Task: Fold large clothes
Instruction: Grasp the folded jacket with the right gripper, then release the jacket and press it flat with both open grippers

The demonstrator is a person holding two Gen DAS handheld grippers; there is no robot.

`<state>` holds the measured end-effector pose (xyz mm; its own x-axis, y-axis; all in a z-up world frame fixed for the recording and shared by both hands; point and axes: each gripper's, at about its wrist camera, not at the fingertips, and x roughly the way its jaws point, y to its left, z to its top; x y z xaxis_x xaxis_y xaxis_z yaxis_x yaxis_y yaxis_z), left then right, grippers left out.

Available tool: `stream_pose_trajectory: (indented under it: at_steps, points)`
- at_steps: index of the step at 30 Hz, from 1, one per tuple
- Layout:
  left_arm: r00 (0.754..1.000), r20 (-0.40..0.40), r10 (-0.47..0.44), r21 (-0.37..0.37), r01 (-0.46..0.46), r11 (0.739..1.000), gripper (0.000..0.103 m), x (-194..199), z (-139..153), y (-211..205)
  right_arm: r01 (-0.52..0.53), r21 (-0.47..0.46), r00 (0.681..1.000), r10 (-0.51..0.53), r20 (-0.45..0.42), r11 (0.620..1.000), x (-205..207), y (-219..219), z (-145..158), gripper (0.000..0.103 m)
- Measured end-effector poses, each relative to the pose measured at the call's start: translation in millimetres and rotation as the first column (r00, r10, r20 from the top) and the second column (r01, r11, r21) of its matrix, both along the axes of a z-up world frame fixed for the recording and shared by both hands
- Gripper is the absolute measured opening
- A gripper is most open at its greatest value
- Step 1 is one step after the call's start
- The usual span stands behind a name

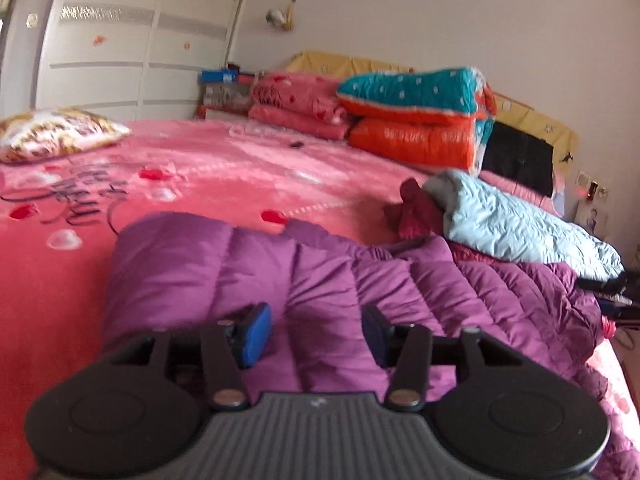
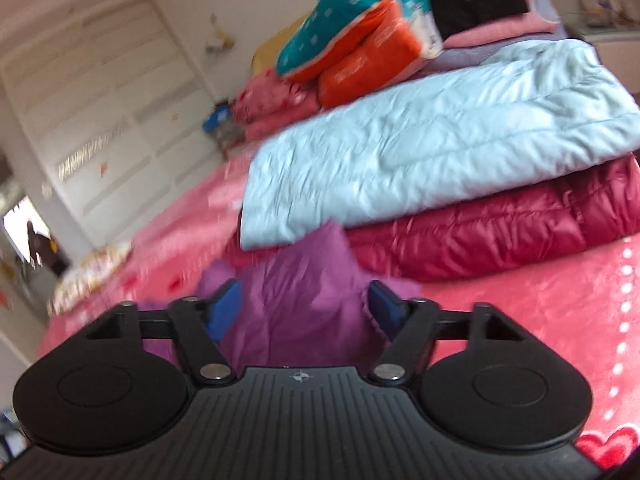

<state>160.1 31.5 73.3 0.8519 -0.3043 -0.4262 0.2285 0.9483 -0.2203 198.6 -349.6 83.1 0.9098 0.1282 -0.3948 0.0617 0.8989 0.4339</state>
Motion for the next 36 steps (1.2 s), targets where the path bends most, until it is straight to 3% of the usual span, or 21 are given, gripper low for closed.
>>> stream_pose_trajectory:
  at_steps: [1,6,10,14,16,18,20,22,26,28,31,36]
  points:
    - [1.000,0.011,0.009,0.004,-0.009,1.000,0.051,-2,-2,2,0.000,-0.023,1.000,0.000,-0.022,1.000,0,5,-3,0.050]
    - [1.000,-0.010,0.017,-0.043,-0.018,0.999,0.051,2,-12,14,0.022,-0.013,0.996,-0.024,-0.087,1.000,-15,17,-7,0.027]
    - [1.000,-0.015,0.012,-0.055,-0.013,0.998,0.051,7,-15,18,0.053,-0.060,0.991,-0.060,-0.117,0.997,-31,27,-3,0.024]
    - [0.999,-0.033,0.017,-0.070,-0.019,0.997,0.049,15,-22,26,0.076,-0.155,0.976,-0.105,-0.190,0.985,-24,35,-19,0.024]
    - [0.999,-0.040,0.017,-0.081,-0.021,0.997,0.048,18,-23,29,0.091,-0.143,0.970,-0.120,-0.209,0.985,-20,31,-27,0.026]
    - [0.999,-0.044,0.015,-0.089,-0.019,0.996,0.048,19,-20,33,0.113,-0.114,0.967,-0.135,-0.214,0.987,-15,27,-30,0.030]
    - [0.999,-0.038,0.025,-0.107,-0.029,0.994,0.048,19,-13,37,0.128,-0.116,0.964,-0.151,-0.220,0.985,-13,25,-28,0.043]
    - [0.999,-0.017,0.048,-0.135,-0.050,0.990,0.051,17,-5,44,0.165,-0.145,0.957,-0.193,-0.215,0.976,-15,26,-21,0.084]
    - [0.999,-0.005,0.052,-0.165,-0.052,0.985,0.059,20,6,49,0.208,-0.150,0.973,-0.220,-0.067,0.966,-39,30,5,0.089]
    - [0.999,-0.003,0.047,-0.155,-0.047,0.987,0.059,22,7,42,0.207,-0.179,0.978,-0.207,0.016,0.962,-45,37,18,0.097]
    - [1.000,-0.001,0.026,-0.116,-0.026,0.993,0.061,29,6,26,0.164,-0.229,0.984,-0.144,0.104,0.960,-39,53,33,0.097]
    - [0.999,0.015,0.039,0.027,-0.039,0.999,0.069,45,-1,2,0.041,-0.315,0.996,-0.014,0.089,0.948,7,80,35,0.098]
